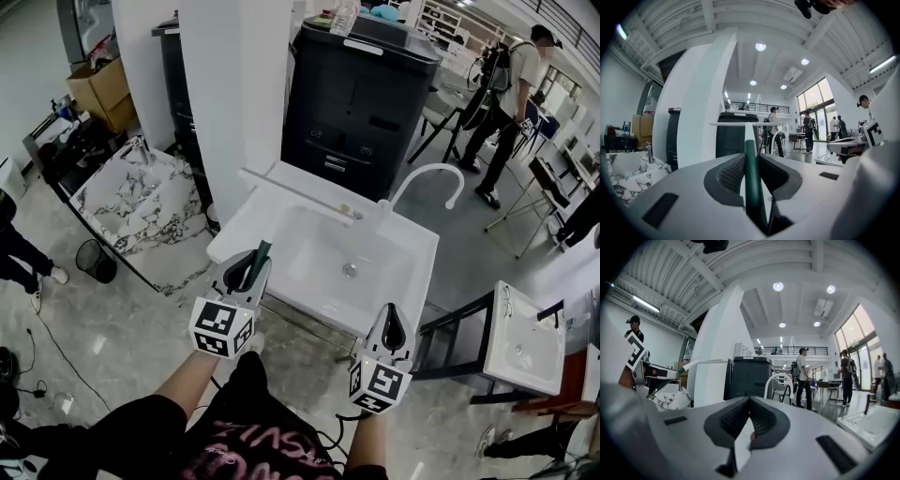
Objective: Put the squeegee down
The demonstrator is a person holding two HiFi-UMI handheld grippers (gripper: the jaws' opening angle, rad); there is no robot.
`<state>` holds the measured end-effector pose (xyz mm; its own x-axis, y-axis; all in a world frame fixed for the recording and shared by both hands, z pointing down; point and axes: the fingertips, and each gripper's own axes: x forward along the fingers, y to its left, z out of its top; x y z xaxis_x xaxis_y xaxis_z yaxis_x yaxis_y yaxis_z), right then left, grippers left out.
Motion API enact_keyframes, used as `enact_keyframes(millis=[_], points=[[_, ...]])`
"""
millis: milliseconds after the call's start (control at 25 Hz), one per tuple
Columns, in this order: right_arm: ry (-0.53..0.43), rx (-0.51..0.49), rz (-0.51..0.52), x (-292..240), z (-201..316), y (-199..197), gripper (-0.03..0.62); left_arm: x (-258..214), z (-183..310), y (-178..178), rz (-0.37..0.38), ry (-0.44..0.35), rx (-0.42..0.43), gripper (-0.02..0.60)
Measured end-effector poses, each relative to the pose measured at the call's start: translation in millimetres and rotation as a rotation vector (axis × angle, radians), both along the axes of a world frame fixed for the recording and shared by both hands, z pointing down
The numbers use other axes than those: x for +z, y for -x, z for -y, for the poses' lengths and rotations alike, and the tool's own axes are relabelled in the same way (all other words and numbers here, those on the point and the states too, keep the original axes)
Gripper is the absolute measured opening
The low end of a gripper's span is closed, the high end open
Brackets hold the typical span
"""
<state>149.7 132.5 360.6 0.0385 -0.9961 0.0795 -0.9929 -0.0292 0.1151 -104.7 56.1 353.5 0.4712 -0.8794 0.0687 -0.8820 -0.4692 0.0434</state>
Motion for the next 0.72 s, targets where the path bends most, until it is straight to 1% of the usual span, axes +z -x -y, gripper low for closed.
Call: enact_keyframes(millis=[200, 400, 720], points=[[0.014, 0.013, -0.003, 9, 29, -4, 0.020, 12, 33, -3, 0.004, 0.019, 0.007, 0.097], [0.026, 0.021, -0.007, 16, 69, -6, 0.020, 24, 75, -8, -0.001, 0.043, 0.017, 0.096], [0.053, 0.046, -0.015, 14, 132, -1, 0.020, 28, 144, -7, -0.006, 0.076, 0.044, 0.096]])
